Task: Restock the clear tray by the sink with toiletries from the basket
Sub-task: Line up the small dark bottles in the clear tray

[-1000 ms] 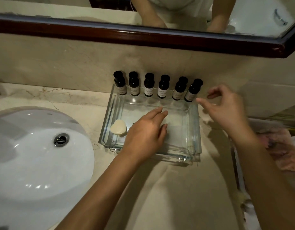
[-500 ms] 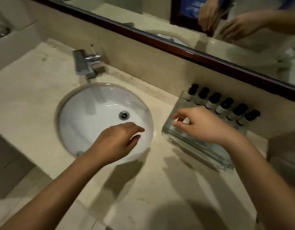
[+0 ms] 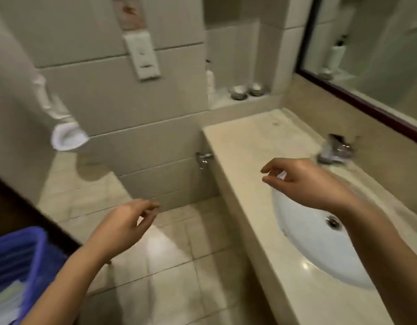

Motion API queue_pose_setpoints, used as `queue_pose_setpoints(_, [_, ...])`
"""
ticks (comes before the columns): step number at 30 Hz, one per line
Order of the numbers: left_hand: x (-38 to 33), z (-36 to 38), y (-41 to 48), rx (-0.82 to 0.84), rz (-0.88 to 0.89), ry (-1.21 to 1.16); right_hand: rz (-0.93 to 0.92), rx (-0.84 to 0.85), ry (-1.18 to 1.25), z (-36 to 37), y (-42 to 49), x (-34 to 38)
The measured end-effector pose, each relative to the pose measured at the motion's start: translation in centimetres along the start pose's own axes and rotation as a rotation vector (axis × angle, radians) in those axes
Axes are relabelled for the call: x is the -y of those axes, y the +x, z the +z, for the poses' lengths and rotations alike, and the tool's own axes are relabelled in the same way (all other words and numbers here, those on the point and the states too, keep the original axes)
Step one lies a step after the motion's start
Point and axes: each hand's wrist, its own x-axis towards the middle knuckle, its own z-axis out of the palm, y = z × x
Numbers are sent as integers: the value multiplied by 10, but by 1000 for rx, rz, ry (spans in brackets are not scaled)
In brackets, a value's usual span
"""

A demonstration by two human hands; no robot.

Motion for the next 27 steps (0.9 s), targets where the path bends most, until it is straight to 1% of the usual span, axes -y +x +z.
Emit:
queue_pose_setpoints(5, [138, -92, -120, -123, -343, 89, -293, 37, 75, 47, 65, 168])
queue_pose_setpoints(7, [182, -126, -185, -201, -535, 87, -413, 84, 97, 73, 88, 242])
queue_pose_setpoints(9, [207, -140, -225, -228, -637, 76, -470, 128, 108, 89, 98, 286])
queue_pose_setpoints(13, [249, -154, -302, -243, -823, 77, -648, 250, 104, 143, 121, 383])
queue_pose_setpoints(15, [258, -148, -322, -215, -920, 63, -704, 314, 101, 167, 130, 415])
queue_pose_setpoints(18, [272, -132, -336, -198, -1001, -24, -765, 432, 109, 208, 151, 448])
queue_pose_setpoints(21, [292, -108, -342, -113, -1085, -107, -817, 551, 96, 252, 172, 469])
queue_pose_setpoints(24, [315, -83, -342, -25, -1170, -206, -861, 701, 24, 305, 196, 491])
queue_pose_setpoints(27, [334, -55, -329, 1, -1269, -301, -902, 853, -86, 363, 212, 510])
